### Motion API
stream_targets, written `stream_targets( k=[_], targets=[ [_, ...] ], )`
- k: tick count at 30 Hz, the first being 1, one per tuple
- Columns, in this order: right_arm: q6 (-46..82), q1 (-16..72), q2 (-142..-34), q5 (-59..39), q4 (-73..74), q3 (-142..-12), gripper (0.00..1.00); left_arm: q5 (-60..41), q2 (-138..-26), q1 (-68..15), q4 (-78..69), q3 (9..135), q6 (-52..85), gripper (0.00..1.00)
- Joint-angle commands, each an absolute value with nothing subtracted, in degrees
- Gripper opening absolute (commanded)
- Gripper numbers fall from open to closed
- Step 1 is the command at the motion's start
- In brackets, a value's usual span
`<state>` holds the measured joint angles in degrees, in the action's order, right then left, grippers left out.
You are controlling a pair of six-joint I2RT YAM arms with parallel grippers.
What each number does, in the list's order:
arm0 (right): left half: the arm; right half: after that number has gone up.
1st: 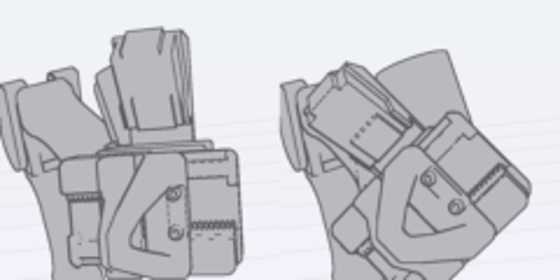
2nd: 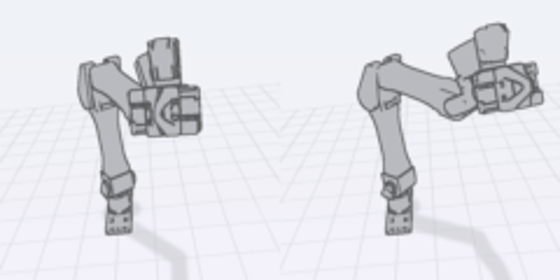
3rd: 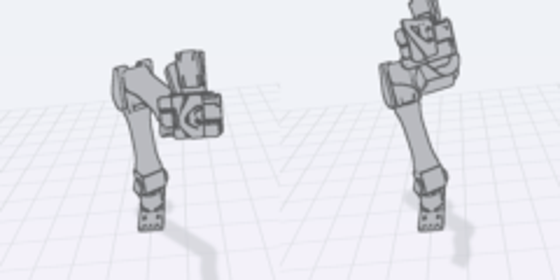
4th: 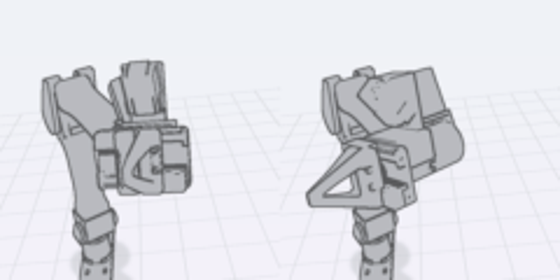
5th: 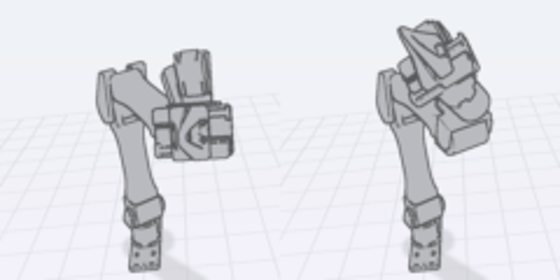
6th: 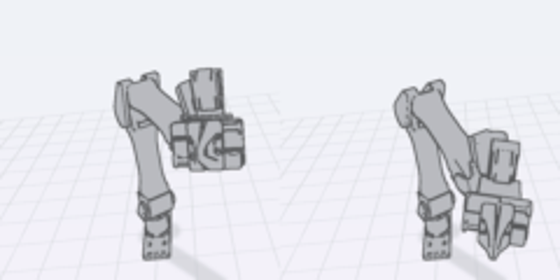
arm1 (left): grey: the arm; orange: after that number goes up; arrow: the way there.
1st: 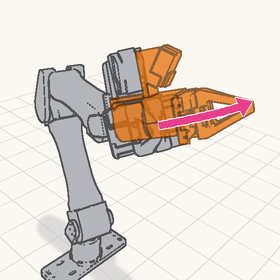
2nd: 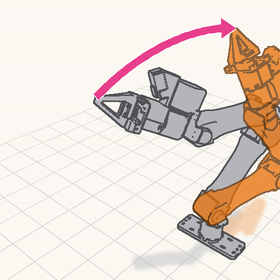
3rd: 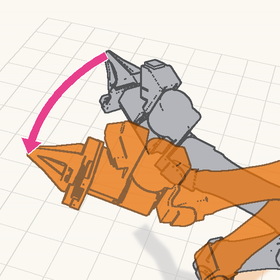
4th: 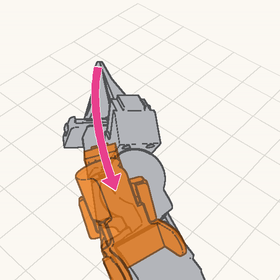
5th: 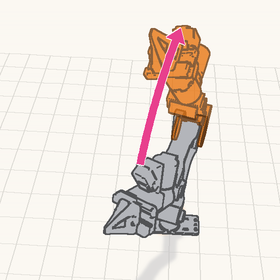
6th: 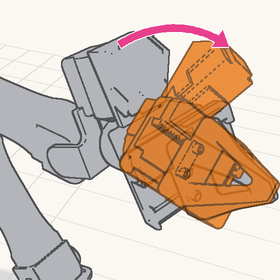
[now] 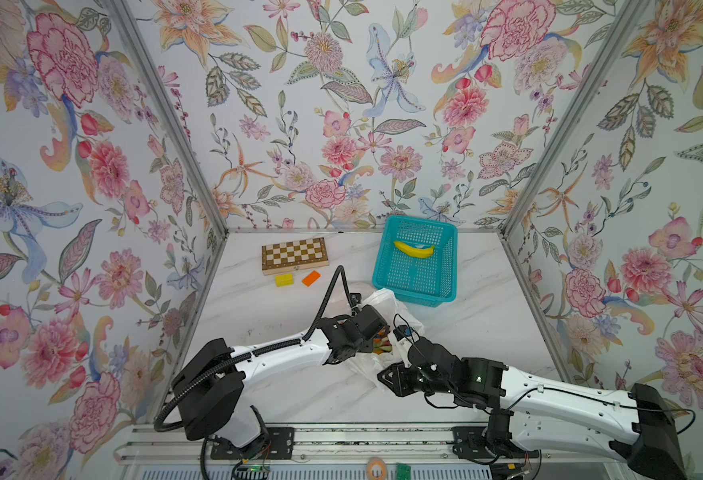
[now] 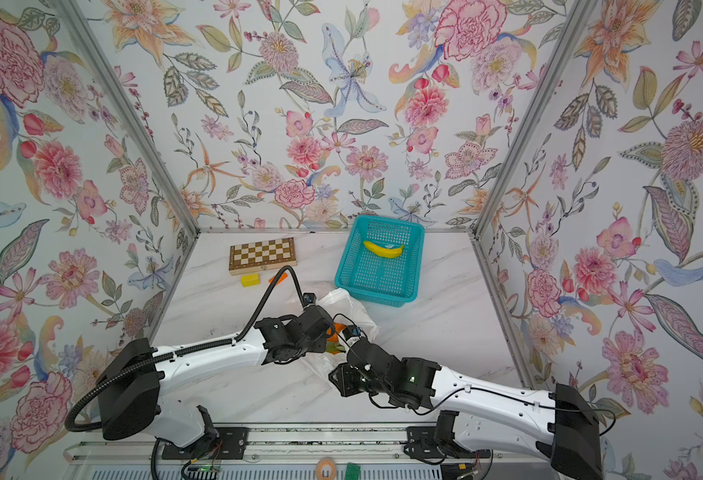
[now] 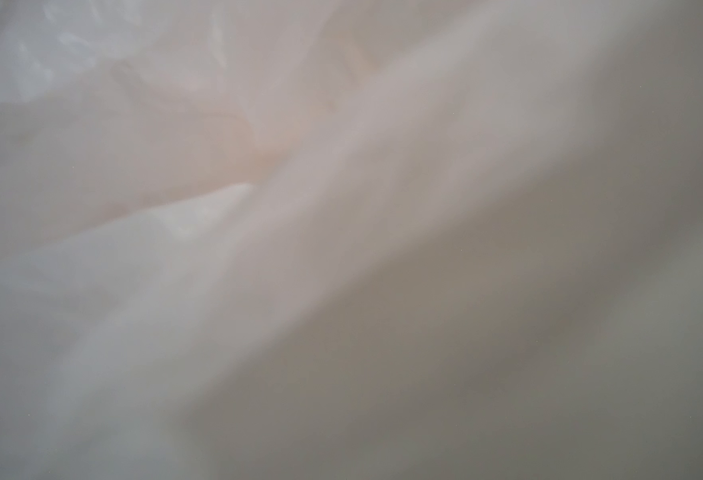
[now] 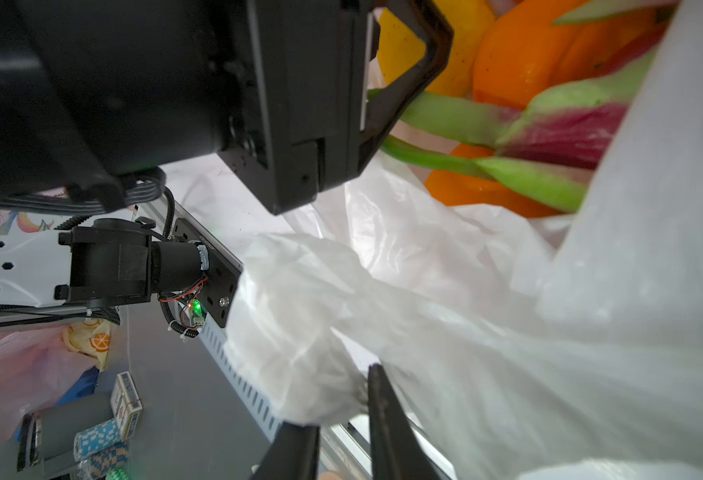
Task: Untie the knot of the plastic bag and take out the fruit
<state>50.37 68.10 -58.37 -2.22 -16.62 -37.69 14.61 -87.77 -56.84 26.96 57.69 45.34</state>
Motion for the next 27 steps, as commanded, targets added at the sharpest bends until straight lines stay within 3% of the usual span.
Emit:
stream_targets(
  k=[1,3,9,15,19,24,27],
  targets=[
    [50.43,68.64,-57.08,-1.77,-16.7,-37.27,0.28,17.29,-87.99,-55.82,27.49,57.28,44.66,0.56],
    [50.69,68.67,-56.48,-0.51,-17.4,-37.46,0.34,17.99,-87.97,-55.25,28.23,57.56,44.86,0.61],
    [50.06,68.64,-55.11,1.58,-18.02,-37.7,0.41,17.5,-88.9,-52.97,26.82,57.86,45.35,0.76],
    [49.57,68.56,-56.01,1.93,-18.43,-38.66,0.45,16.18,-93.74,-51.1,26.02,60.56,43.6,0.83],
    [49.6,68.55,-56.27,2.45,-19.15,-39.33,0.51,15.56,-96.17,-50.57,26.77,61.94,43.11,0.85],
    [50.29,68.55,-54.81,4.81,-20.28,-40.7,0.69,15.4,-98.19,-50.01,26.8,61.89,43.36,0.85],
    [50.87,68.3,-52.55,7.8,-21.71,-42.27,0.78,14.72,-99.2,-49.58,26.07,61.57,43.29,0.77]
  ],
)
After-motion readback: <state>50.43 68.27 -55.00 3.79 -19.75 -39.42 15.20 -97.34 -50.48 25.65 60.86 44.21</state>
